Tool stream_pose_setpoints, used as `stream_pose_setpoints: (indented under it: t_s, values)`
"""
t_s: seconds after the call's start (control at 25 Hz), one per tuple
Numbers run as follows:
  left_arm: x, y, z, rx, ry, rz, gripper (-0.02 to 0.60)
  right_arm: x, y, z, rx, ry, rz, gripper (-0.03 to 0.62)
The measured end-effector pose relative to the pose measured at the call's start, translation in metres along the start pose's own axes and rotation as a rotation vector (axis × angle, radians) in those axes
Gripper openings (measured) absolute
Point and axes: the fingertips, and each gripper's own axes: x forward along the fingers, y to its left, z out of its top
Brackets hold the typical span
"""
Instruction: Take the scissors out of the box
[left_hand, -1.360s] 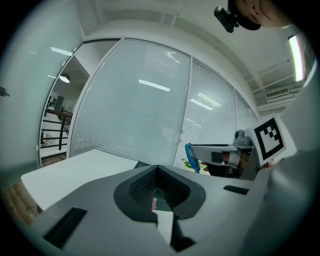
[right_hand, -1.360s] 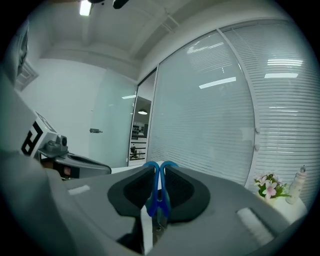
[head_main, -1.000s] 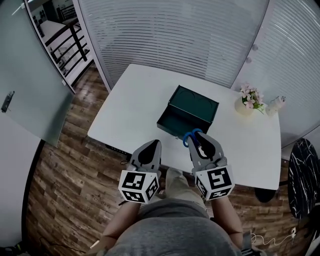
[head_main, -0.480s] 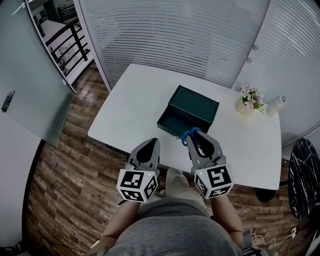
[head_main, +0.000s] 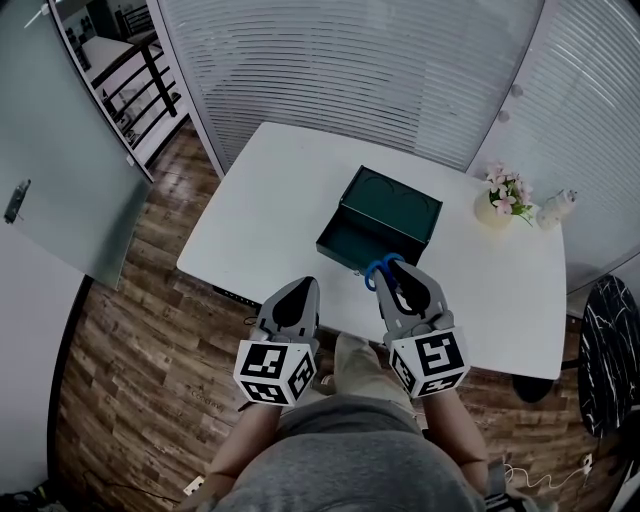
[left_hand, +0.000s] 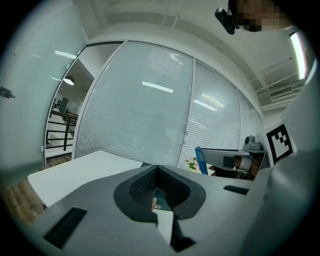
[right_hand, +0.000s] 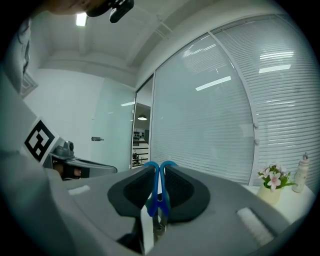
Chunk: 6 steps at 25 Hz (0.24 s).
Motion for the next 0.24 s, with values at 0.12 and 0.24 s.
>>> stream_pose_setpoints:
  t_s: [0.12, 0.24]
  values:
    - [0.0010, 0.0026, 0.0007, -0.007, -0.004, 0.006, 0.006, 0.0020, -0.0006, 0.0015, 0.001, -0.004, 0.003, 0.077]
    - [0.0027, 0.0023, 0.0012, -0.008, -0.005, 0.007, 0.006, 0.0028, -0.0026, 0.0025, 0.000, -0.009, 0.005, 0.077]
